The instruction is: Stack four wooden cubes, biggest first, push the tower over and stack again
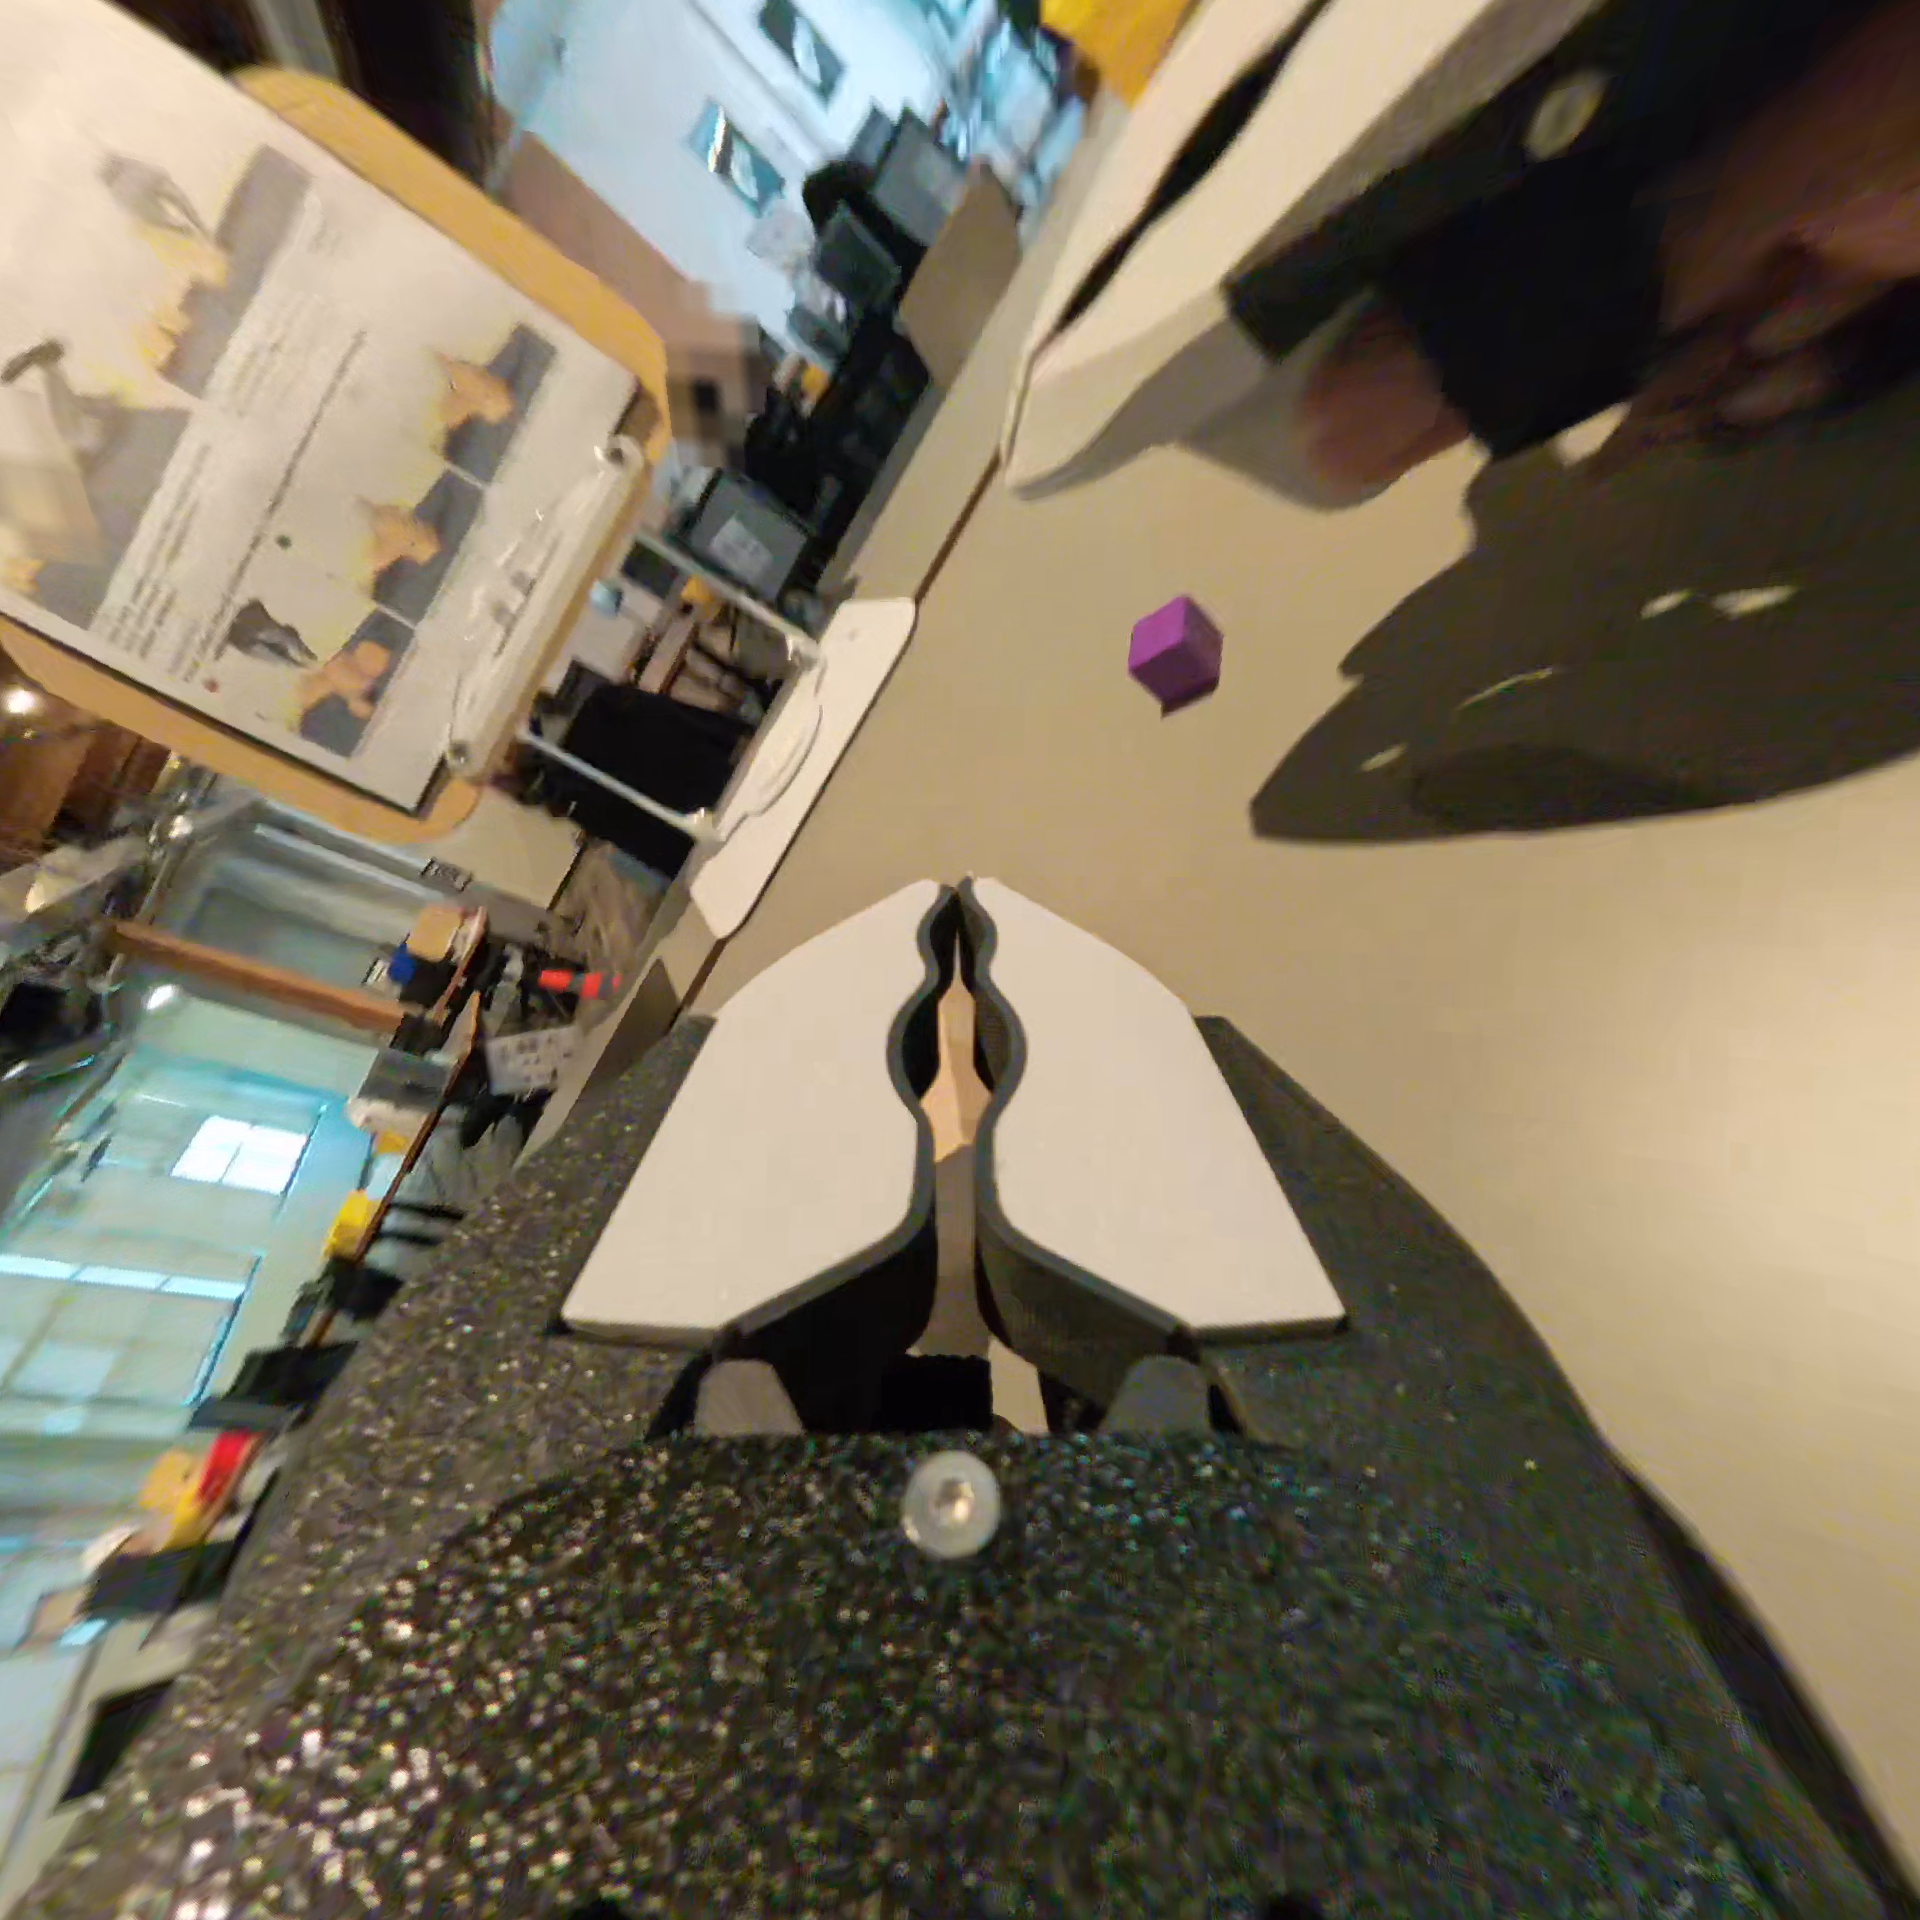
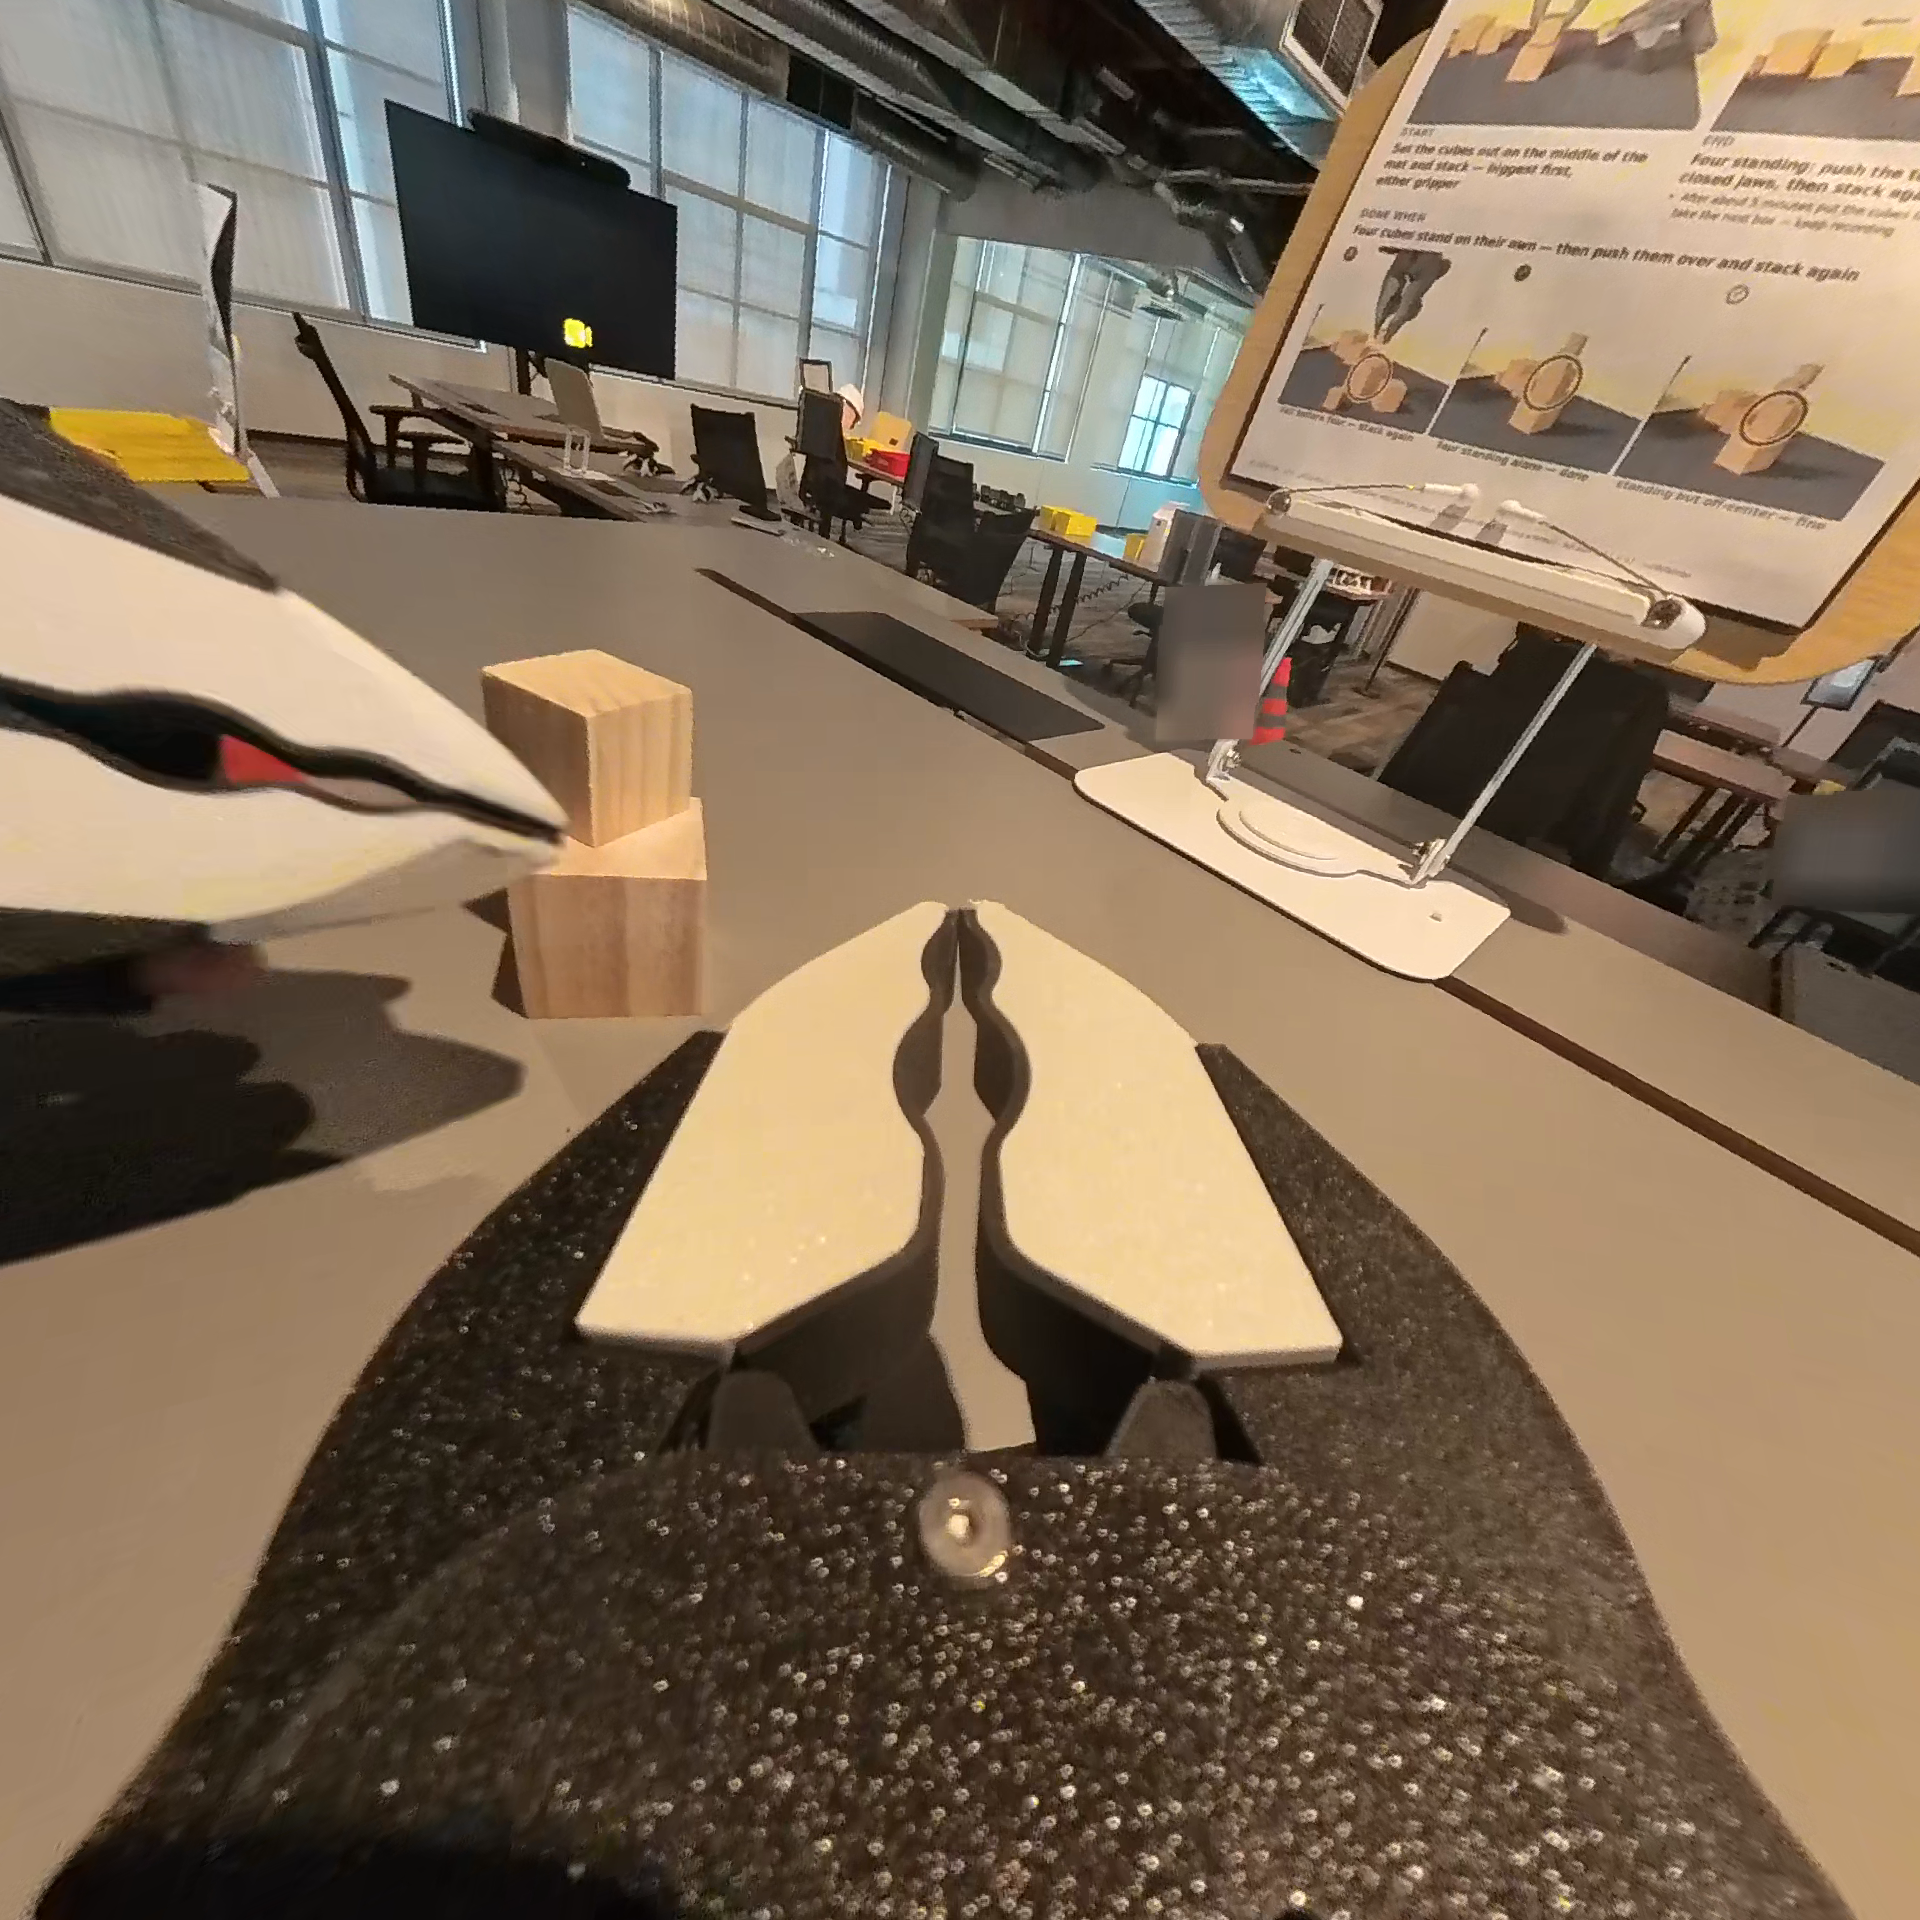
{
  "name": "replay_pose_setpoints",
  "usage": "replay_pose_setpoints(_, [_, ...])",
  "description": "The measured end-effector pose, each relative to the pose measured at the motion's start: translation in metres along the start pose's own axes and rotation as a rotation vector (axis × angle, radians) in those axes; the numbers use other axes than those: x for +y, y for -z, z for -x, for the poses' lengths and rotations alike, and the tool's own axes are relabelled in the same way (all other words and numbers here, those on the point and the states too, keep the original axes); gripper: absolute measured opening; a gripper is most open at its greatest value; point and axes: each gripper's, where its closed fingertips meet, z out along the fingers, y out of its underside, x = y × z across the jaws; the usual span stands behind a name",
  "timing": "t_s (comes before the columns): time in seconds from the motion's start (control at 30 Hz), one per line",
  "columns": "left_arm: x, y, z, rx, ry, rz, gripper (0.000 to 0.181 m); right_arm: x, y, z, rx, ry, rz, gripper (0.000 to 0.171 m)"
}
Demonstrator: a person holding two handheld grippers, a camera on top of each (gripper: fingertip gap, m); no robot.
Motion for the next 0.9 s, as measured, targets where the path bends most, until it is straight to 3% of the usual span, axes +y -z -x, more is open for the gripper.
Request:
replay_pose_setpoints(0.1, [0.036,-0.013,0.020,-0.086,0.045,0.192,0.000,-0.002,0.002,-0.001,0.002,-0.001,-0.013,0.000])
replay_pose_setpoints(0.2, [0.063,-0.003,0.048,-0.142,0.210,0.236,0.000,-0.001,0.004,-0.004,0.017,-0.002,-0.011,0.000])
replay_pose_setpoints(0.43, [0.087,0.038,0.084,-0.210,0.302,0.167,0.000,0.000,0.002,-0.006,0.020,-0.013,-0.004,0.000])
replay_pose_setpoints(0.63, [0.174,0.090,0.164,-0.400,0.606,0.216,0.000,0.000,0.002,-0.006,0.019,-0.018,-0.005,0.000])
replay_pose_setpoints(0.7, [0.202,0.094,0.171,-0.331,0.767,0.210,0.015,0.000,0.002,-0.006,0.021,-0.017,-0.006,0.000])
replay_pose_setpoints(0.8, [0.215,0.077,0.152,-0.065,0.943,0.148,0.031,0.000,0.002,-0.007,0.023,-0.018,-0.005,0.000])
replay_pose_setpoints(0.9, [0.214,0.055,0.127,0.107,0.874,0.117,0.056,0.000,0.002,-0.007,0.025,-0.016,-0.004,0.000])
